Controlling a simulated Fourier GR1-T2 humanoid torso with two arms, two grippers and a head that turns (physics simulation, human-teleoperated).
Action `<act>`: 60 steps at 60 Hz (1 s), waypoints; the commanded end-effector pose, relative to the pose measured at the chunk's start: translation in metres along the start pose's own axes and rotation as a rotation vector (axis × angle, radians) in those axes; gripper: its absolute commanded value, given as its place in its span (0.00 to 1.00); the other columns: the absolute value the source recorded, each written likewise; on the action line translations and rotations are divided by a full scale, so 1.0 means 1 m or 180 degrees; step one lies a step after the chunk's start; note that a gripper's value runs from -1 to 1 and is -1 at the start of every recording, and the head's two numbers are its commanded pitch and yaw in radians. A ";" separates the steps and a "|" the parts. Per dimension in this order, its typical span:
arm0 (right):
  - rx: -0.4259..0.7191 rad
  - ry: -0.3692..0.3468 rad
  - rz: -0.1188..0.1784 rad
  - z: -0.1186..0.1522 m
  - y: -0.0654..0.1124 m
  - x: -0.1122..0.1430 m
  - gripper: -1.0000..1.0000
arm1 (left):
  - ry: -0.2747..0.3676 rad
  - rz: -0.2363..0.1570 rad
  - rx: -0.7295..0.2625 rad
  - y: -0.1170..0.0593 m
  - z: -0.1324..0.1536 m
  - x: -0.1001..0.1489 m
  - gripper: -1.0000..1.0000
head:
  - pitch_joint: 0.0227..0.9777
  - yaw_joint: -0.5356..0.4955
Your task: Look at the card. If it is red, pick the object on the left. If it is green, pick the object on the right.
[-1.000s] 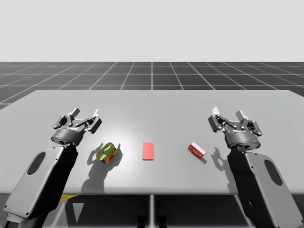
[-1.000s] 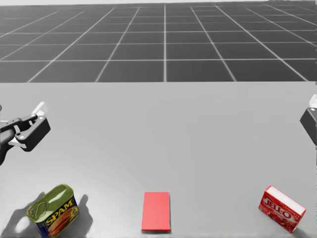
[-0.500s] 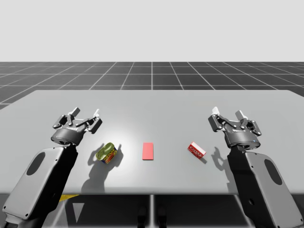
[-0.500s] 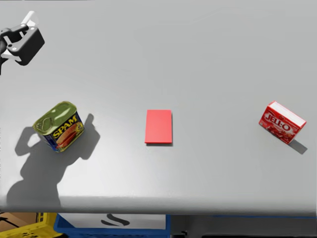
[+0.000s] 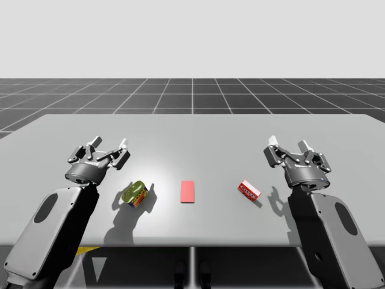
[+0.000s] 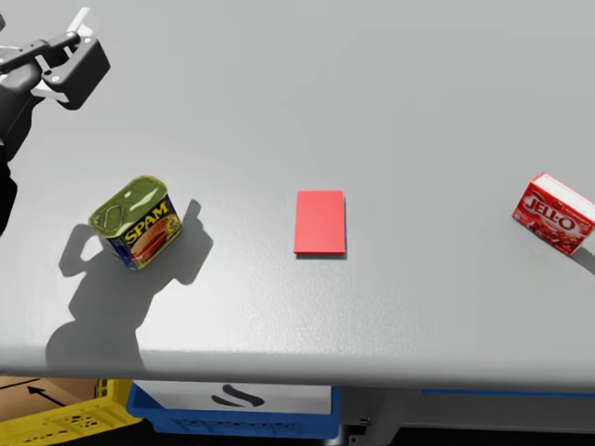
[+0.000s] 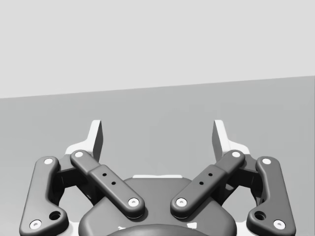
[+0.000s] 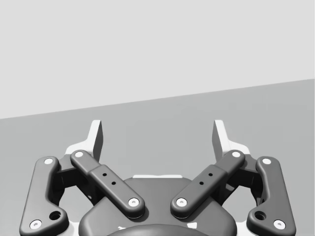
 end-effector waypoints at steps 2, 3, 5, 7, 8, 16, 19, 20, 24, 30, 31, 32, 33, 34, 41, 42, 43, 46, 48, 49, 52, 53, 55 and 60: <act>0.0011 0.0004 -0.0004 0.000 0.000 -0.001 0.00 | 0.0003 -0.0003 0.0001 0.000 0.000 0.000 0.00 | 0.93 0.65; 0.0011 0.0004 -0.0004 0.000 0.000 -0.001 0.00 | 0.0003 -0.0002 0.0001 0.000 0.000 0.000 0.00 | 0.93 0.65; 0.0011 0.0004 -0.0004 0.000 0.000 -0.001 0.00 | 0.0003 -0.0002 0.0001 0.000 0.000 0.000 0.00 | 0.93 0.67; 0.0012 0.0004 -0.0003 0.000 0.001 -0.001 0.00 | 0.0003 -0.0003 0.0001 0.000 0.000 0.000 0.00 | 0.93 0.69; 0.0014 0.0004 -0.0002 0.000 0.001 -0.001 0.00 | 0.0003 -0.0002 0.0001 0.000 0.000 0.000 0.00 | 0.93 0.71; 0.0021 0.0013 -0.0001 0.000 0.001 -0.002 0.00 | 0.0016 -0.0007 0.0003 0.000 0.000 -0.001 0.00 | 0.92 0.79; 0.0023 0.0014 0.0001 0.000 0.001 -0.002 0.00 | 0.0016 -0.0004 0.0004 0.000 0.000 -0.001 0.00 | 0.92 0.82; 0.0023 0.0014 0.0001 0.000 0.001 -0.002 0.00 | 0.0015 -0.0003 0.0004 0.000 0.000 -0.001 0.00 | 0.92 0.82; 0.0025 0.0016 -0.0002 -0.001 0.001 -0.002 0.00 | 0.0015 -0.0002 0.0000 0.000 0.000 -0.001 0.00 | 0.92 0.85; 0.0028 0.0021 0.0000 -0.001 0.001 -0.002 0.00 | 0.0019 0.0001 -0.0014 -0.001 0.000 -0.001 0.00 | 0.92 0.86; 0.0028 0.0021 -0.0001 -0.001 0.001 -0.002 0.00 | 0.0019 0.0005 -0.0017 -0.001 0.000 -0.001 0.00 | 0.92 0.87; 0.0027 0.0021 -0.0003 -0.001 0.001 -0.002 0.00 | 0.0019 0.0008 -0.0018 -0.001 0.000 0.000 0.00 | 0.91 0.87; 0.0027 0.0022 -0.0005 -0.001 0.001 -0.002 0.00 | 0.0020 0.0011 -0.0021 -0.001 0.000 0.000 0.00 | 0.91 0.87; 0.0029 0.0023 -0.0007 -0.001 0.001 -0.002 0.00 | 0.0023 0.0013 -0.0023 -0.001 0.000 0.000 0.00 | 0.91 0.87; 0.0031 0.0039 -0.0013 -0.001 0.001 -0.003 0.00 | 0.0093 0.0145 -0.0098 -0.002 0.005 0.003 0.00 | 0.90 0.87; 0.0031 0.0039 -0.0013 -0.001 0.001 -0.003 0.00 | 0.0113 0.0164 -0.0119 -0.002 0.006 0.004 0.00 | 0.90 0.87; 0.0030 0.0039 -0.0013 -0.001 0.001 -0.003 0.00 | 0.0142 0.0180 -0.0149 -0.003 0.007 0.004 0.00 | 0.90 0.87; 0.0025 0.0049 -0.0014 -0.001 0.001 -0.004 0.00 | 0.0311 0.0135 -0.0324 -0.006 0.016 0.004 0.00 | 0.89 0.87; 0.0025 0.0051 -0.0015 -0.001 0.001 -0.004 0.00 | 0.0336 0.0112 -0.0382 -0.008 0.020 0.004 0.00 | 0.89 0.87; 0.0025 0.0052 -0.0017 -0.001 0.001 -0.004 0.00 | 0.0372 0.0117 -0.0448 -0.010 0.024 0.005 0.00 | 0.89 0.87; 0.0023 0.0054 -0.0025 -0.001 0.001 -0.004 0.00 | 0.0440 0.0115 -0.0639 -0.013 0.036 0.008 0.00 | 0.89 0.87; 0.0023 0.0055 -0.0025 -0.001 0.001 -0.004 0.00 | 0.0451 0.0094 -0.0674 -0.014 0.038 0.009 0.00 | 0.89 0.87; 0.0023 0.0055 -0.0027 -0.001 0.001 -0.004 0.00 | 0.0461 0.0069 -0.0741 -0.014 0.043 0.011 0.00 | 0.89 0.87; 0.0023 0.0061 -0.0034 0.000 0.001 -0.004 0.00 | 0.0534 -0.0009 -0.0998 -0.013 0.065 0.015 0.00 | 0.88 0.87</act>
